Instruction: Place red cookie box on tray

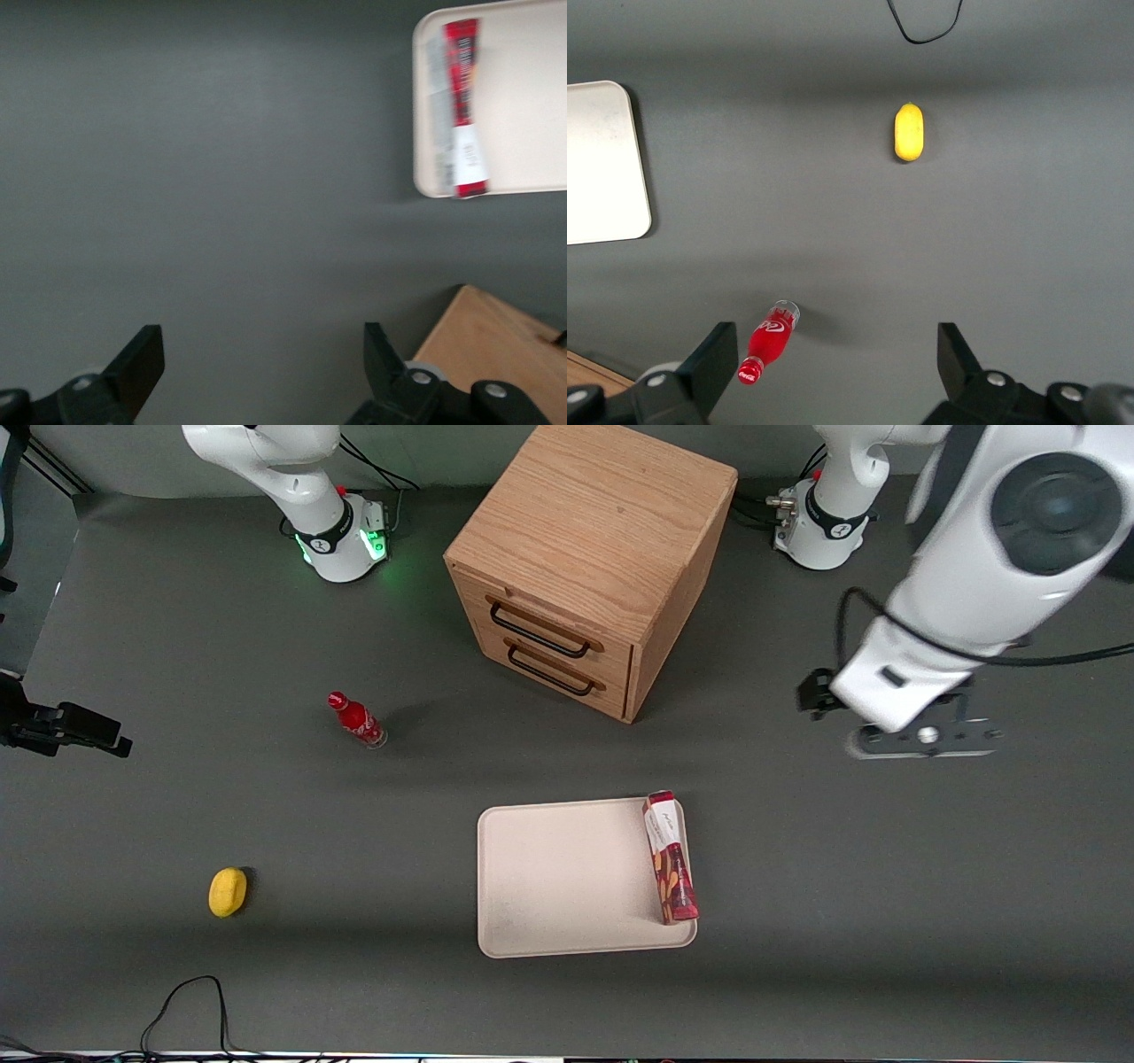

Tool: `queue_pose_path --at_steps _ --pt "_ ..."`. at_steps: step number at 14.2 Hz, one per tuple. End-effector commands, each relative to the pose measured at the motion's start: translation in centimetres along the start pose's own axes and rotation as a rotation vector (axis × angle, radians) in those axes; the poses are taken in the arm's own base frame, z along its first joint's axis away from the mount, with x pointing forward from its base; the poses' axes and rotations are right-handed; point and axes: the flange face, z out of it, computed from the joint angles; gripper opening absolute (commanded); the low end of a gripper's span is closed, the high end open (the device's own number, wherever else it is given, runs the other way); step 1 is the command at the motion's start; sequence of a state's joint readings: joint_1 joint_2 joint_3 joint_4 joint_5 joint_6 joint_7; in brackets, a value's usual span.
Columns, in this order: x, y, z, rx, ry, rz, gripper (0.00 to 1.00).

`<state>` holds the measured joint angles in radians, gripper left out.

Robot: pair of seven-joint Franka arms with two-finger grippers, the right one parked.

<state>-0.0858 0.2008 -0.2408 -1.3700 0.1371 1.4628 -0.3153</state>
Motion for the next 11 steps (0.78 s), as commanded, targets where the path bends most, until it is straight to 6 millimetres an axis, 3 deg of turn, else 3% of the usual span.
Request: queue_pose_path --at_steps 1,3,5,11 --pt "-2.0 -6.1 0.8 -0.03 -0.009 0.025 1.0" --pt "-2.1 -10.2 1.3 -0.06 -0.006 0.047 1.0" --pt "-2.0 -12.4 2.0 -0.087 0.012 0.024 1.0" --pt "-1.5 -15.1 2.9 -0.096 0.042 -0.032 1.0"
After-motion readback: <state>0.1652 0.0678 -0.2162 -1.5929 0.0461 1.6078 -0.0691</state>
